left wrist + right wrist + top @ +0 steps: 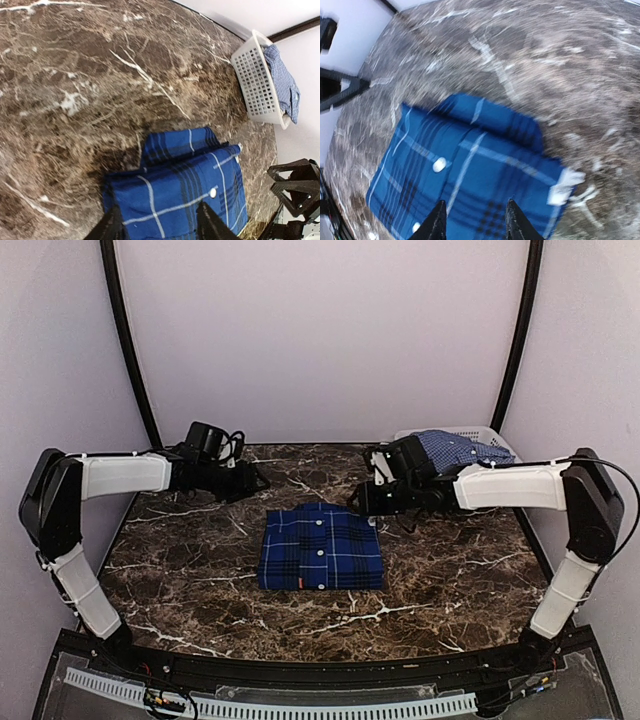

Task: Fold and stack the long sleeve shirts
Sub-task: Smooth out the square-folded shirt at the center of the board.

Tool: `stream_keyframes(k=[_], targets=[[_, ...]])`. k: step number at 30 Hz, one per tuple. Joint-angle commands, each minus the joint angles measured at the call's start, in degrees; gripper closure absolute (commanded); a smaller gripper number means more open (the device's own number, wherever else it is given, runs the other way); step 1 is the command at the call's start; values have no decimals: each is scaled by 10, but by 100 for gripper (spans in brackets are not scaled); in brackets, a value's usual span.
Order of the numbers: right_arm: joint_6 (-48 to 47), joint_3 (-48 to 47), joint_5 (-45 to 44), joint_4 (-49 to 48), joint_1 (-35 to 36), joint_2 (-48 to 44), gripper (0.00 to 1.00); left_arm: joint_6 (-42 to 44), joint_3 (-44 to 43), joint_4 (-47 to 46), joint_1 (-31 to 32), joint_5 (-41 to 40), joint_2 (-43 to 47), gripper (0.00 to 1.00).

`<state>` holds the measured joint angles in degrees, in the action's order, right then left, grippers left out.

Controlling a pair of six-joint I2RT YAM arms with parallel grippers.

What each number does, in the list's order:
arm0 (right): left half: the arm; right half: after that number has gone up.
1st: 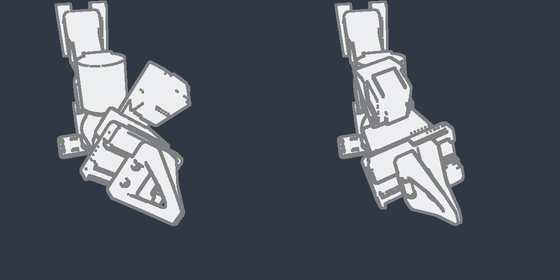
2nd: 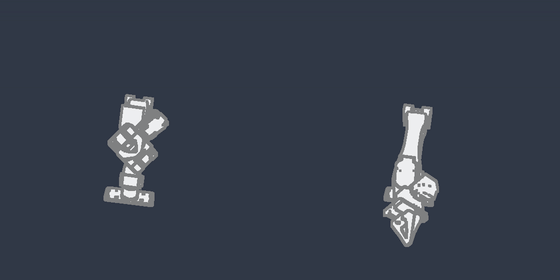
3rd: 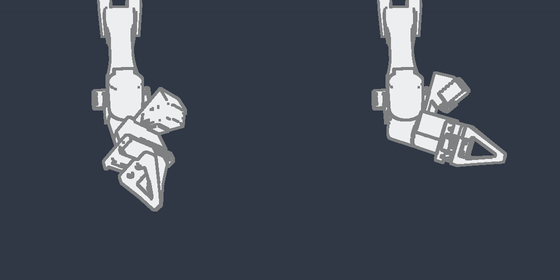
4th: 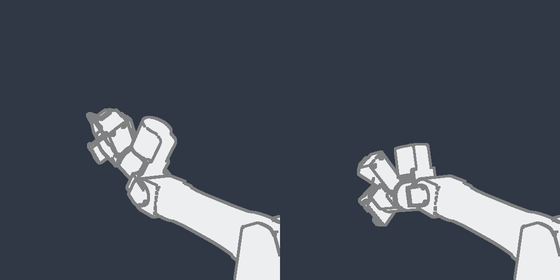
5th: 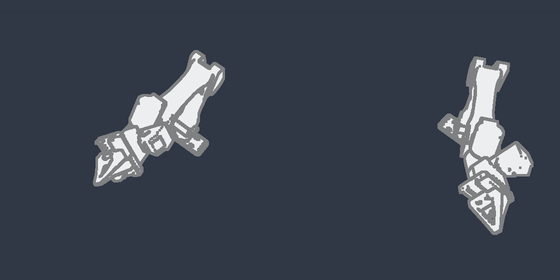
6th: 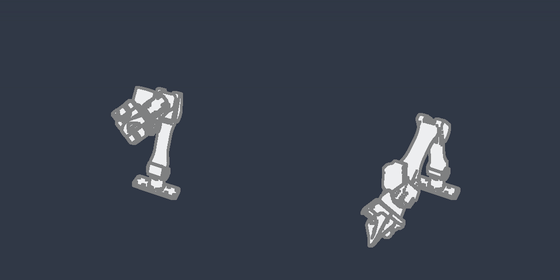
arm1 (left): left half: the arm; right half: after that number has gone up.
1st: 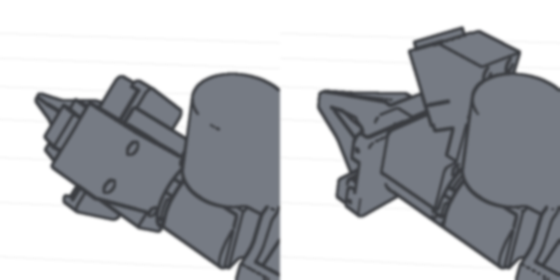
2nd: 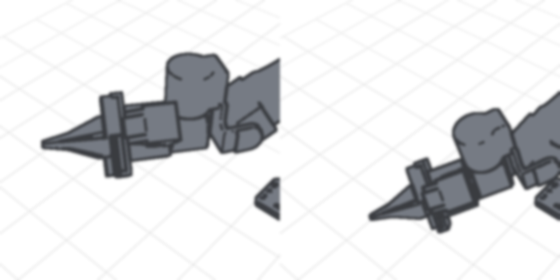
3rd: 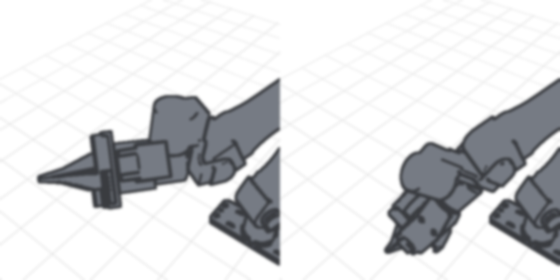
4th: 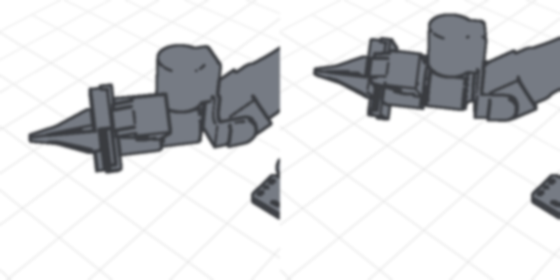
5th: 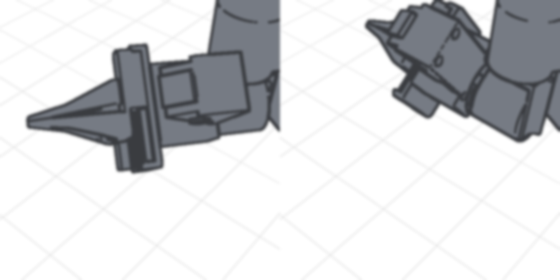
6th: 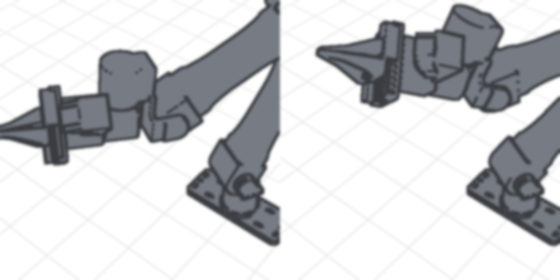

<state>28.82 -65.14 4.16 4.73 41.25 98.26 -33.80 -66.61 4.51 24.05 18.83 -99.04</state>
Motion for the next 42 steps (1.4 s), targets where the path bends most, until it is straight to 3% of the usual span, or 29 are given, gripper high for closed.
stream_keyframes(k=[1,5,9,21,34,38,42], targets=[[-13,-25,-31,28,59,23,69,-16,49,19,65,29,54,56],[-24,-63,-40,31,71,72,76,-45,60,-24,104,50,35,72],[-46,-126,-65,43,64,141,82,-44,18,-37,108,56,-29,82],[-53,-290,-8,109,9,320,82,-28,-163,2,60,46,-259,89],[-68,-291,8,146,7,199,61,-17,-180,43,44,49,-274,88],[-76,-270,4,163,16,177,59,-13,-175,56,45,48,-238,85],[-76,-244,28,159,24,159,63,-10,-162,63,46,34,-179,78]])
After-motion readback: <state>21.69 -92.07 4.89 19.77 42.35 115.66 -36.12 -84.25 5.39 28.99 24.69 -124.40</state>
